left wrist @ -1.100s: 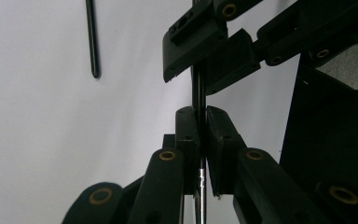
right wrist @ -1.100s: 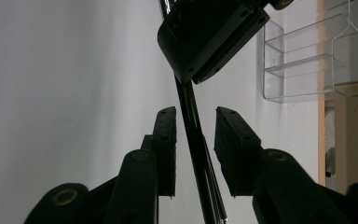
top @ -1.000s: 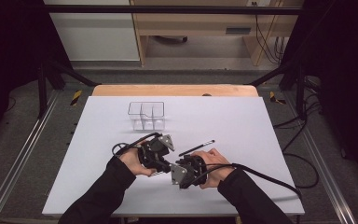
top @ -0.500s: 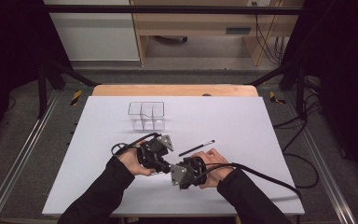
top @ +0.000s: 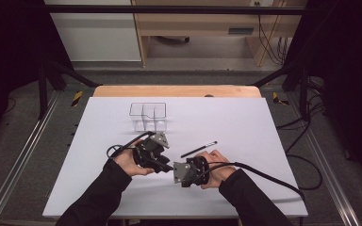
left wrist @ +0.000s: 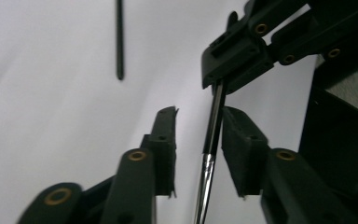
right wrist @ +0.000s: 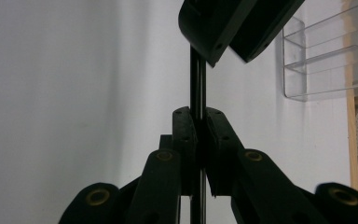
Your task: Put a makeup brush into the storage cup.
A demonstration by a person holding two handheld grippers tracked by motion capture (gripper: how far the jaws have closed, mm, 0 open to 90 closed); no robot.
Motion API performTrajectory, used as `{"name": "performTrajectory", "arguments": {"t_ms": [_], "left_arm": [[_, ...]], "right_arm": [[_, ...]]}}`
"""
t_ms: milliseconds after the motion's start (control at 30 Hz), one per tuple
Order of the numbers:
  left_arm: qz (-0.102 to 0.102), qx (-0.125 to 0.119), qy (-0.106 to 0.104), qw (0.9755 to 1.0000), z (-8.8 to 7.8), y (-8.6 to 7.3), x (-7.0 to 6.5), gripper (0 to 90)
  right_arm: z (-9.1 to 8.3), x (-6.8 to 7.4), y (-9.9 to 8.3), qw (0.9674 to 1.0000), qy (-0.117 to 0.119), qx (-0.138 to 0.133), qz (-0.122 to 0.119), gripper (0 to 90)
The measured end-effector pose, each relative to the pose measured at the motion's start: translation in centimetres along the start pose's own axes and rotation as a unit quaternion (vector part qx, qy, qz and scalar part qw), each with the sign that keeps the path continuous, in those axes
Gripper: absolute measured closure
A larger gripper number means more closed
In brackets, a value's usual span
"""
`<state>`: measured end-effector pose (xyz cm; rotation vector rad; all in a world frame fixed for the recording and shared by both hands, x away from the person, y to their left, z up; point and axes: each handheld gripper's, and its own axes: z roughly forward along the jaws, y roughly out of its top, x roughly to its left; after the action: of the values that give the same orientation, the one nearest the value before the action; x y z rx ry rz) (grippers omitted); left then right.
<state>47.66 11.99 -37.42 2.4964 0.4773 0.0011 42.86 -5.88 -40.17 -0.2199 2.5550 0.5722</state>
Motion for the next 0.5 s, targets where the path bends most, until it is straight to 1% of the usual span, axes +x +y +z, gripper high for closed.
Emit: {"name": "performTrajectory", "arguments": {"t_ms": [100,200,267,333,400,433,500], "left_arm": [[-0.01,-0.02,0.013,0.9997,-0.7,-0.7,0.4,54.2],[-0.021,-0.038,0.026,0.9987,-1.3,-1.4,0.9,45.9],[-0.026,-0.046,0.03,0.9981,-1.6,-1.9,1.1,40.9],[-0.037,-0.062,0.037,0.9967,-1.9,-2.5,1.4,35.3],[-0.048,-0.071,0.046,0.9952,-2.1,-2.9,1.5,32.5],[-0.055,-0.08,0.046,0.9943,-2.3,-3.2,1.6,30.7],[-0.06,-0.093,0.051,0.9925,-2.4,-3.6,1.5,28.7]], "right_arm": [[0.1,-0.2,-0.1,1.0,0.001,0.004,0.009,83.8],[0.2,-0.3,-0.3,0.9999,0.001,0.005,0.016,83.9],[0.3,-0.4,-0.5,0.9998,0.001,0.004,0.019,83.8],[0.3,-0.4,-0.7,0.9997,0.002,0.004,0.025,83.8],[0.3,-0.4,-0.9,0.9995,0.001,0.003,0.033,83.8],[0.3,-0.4,-1.0,0.9993,0.0,0.003,0.037,83.8],[0.2,-0.5,-1.3,0.9989,0.0,0.004,0.046,83.8]]}}
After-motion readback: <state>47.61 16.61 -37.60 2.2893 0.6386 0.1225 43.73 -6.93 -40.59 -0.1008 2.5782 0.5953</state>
